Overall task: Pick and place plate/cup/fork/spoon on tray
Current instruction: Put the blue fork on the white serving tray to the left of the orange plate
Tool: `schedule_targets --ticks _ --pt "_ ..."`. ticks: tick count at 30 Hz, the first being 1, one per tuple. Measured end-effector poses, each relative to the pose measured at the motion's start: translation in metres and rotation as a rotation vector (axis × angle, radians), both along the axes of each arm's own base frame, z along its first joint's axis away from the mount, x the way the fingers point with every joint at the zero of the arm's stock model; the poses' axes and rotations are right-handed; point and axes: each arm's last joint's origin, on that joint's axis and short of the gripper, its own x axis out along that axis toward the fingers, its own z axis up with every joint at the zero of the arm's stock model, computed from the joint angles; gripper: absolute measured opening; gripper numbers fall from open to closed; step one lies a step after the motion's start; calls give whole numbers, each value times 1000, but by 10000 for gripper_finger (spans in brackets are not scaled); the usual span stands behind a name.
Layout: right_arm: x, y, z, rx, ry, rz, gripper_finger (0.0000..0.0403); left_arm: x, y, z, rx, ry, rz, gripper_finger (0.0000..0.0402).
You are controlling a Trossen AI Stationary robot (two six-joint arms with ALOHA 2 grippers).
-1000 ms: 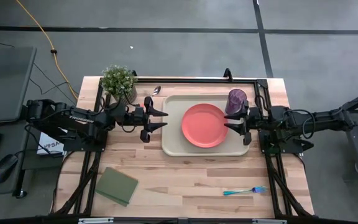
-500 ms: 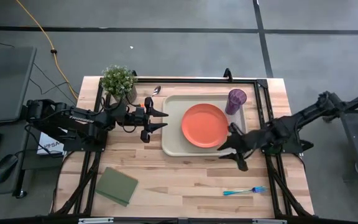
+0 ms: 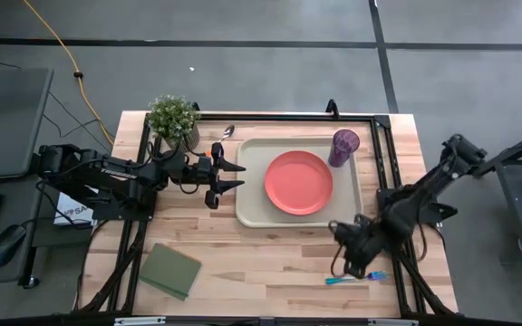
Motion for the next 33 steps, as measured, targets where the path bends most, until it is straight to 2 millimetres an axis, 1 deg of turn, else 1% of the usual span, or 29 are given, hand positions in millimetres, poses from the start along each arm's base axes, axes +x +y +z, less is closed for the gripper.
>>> schedule_targets --ticks 6,11,15,19,24,33 --pt "-4 31 -35 -80 126 19 149 0 0 0 0 0 0 163" --pt "-8 52 -61 -67 250 45 149 0 0 -1 -1 6 0 163" --pt "-14 65 -75 -82 292 40 149 0 0 -1 -22 13 -1 163" --pt "-18 77 -82 -58 274 56 149 0 0 -2 -30 16 -2 163" --pt "-22 84 -89 -87 249 71 149 0 0 -3 -34 31 -1 163" --pt "-22 89 -113 -155 305 96 149 0 0 -4 -34 34 -1 163"
